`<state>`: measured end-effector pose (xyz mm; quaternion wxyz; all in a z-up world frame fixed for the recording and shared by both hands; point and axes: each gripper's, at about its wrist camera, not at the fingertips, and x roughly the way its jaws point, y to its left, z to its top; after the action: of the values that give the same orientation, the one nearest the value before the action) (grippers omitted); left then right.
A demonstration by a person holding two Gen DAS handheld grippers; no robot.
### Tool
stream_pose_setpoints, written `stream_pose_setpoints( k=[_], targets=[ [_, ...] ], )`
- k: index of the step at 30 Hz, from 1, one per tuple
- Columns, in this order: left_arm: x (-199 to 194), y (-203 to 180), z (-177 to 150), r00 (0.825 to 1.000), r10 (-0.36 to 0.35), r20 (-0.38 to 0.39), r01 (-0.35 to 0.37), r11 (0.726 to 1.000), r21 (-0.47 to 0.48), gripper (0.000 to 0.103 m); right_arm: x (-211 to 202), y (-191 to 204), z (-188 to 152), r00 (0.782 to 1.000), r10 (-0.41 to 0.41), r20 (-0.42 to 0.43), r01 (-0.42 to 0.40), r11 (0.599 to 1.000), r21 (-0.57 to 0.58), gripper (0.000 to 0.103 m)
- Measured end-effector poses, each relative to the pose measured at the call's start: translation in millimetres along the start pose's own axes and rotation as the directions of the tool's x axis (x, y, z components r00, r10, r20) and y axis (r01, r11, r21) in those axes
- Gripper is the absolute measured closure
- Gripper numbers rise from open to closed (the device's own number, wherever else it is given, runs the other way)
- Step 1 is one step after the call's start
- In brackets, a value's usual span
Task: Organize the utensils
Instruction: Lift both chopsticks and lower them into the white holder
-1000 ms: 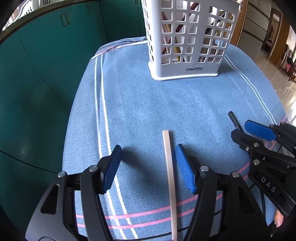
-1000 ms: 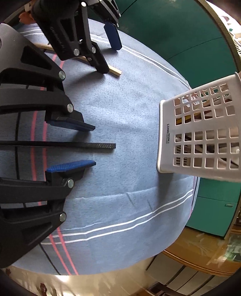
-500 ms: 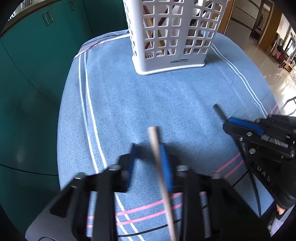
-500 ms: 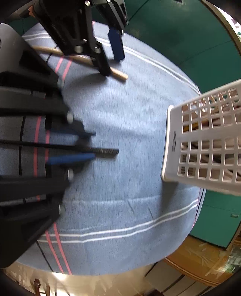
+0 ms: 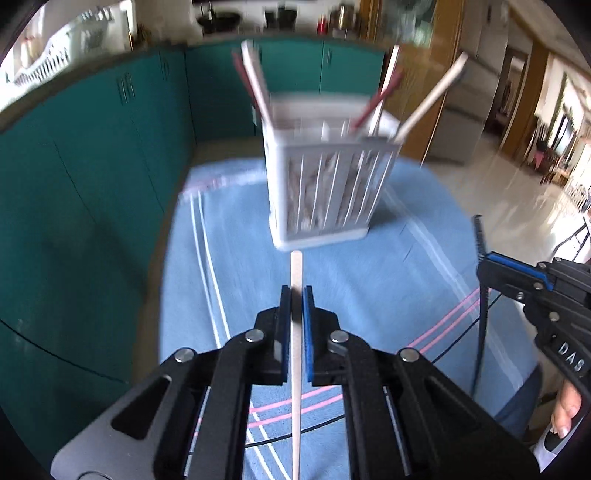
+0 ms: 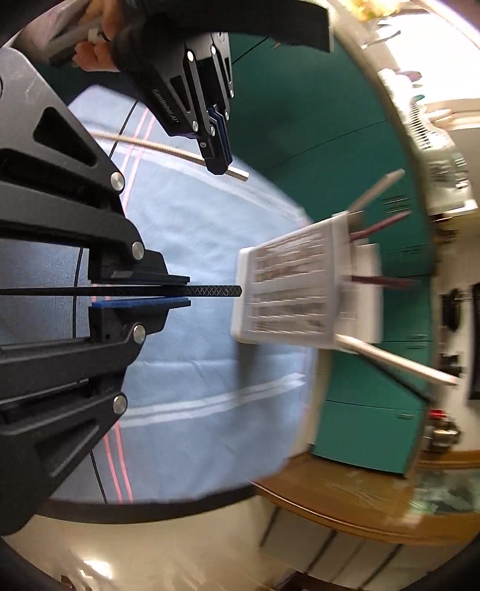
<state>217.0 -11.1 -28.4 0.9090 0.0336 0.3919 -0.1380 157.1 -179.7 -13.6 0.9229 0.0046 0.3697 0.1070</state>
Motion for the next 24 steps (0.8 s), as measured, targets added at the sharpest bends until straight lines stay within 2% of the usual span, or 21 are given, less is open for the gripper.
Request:
stream_pose_setpoints(
  k=[4, 8, 9, 12, 14, 18, 20, 24],
  targets=[
    [-48.6, 2.6, 19.3, 0.991, -0.012, 0.13, 0.012, 1.0, -0.002, 0.097, -41.1, -5.8, 21.1, 0.993, 0.023, 0.115, -0.022, 1.0, -0.005, 0.096],
    [-90.9, 6.6, 48.5, 0.965, -0.01, 0.261, 0.012, 1.0, -0.008, 0.097, -70.2, -6.6, 46.1, 0.977, 0.031, 0.211, -0.029, 0.999, -0.014, 0.096],
    [-99.4, 7.1, 56.4, 0.957, -0.008, 0.289, 0.01, 1.0, -0.006, 0.097, -77.8, -6.6, 54.2, 0.971, 0.025, 0.239, -0.022, 1.0, -0.016, 0.096],
    [-128.9, 7.7, 83.4, 0.915, -0.005, 0.404, 0.01, 1.0, -0.01, 0.097, -92.7, -8.8, 77.7, 0.952, 0.019, 0.304, -0.016, 1.0, -0.012, 0.096],
    [-140.8, 4.4, 105.4, 0.893, -0.012, 0.451, 0.023, 1.0, -0.019, 0.097, -98.9, -13.2, 103.4, 0.942, 0.013, 0.336, -0.014, 1.0, 0.002, 0.096],
    [-153.2, 2.3, 153.8, 0.864, -0.013, 0.504, 0.04, 0.998, -0.043, 0.097, -100.4, -12.7, 157.8, 0.927, -0.047, 0.371, 0.046, 0.999, 0.013, 0.096],
    [-152.5, -1.4, 172.4, 0.849, 0.003, 0.528, 0.031, 0.998, -0.056, 0.097, -95.1, -12.1, 181.9, 0.928, -0.047, 0.37, 0.043, 0.999, 0.019, 0.096],
    [-135.9, -10.0, 195.6, 0.845, 0.035, 0.533, 0.0, 0.998, -0.066, 0.097, -71.5, -7.8, 219.4, 0.929, -0.075, 0.362, 0.07, 0.997, 0.029, 0.096]
  ],
)
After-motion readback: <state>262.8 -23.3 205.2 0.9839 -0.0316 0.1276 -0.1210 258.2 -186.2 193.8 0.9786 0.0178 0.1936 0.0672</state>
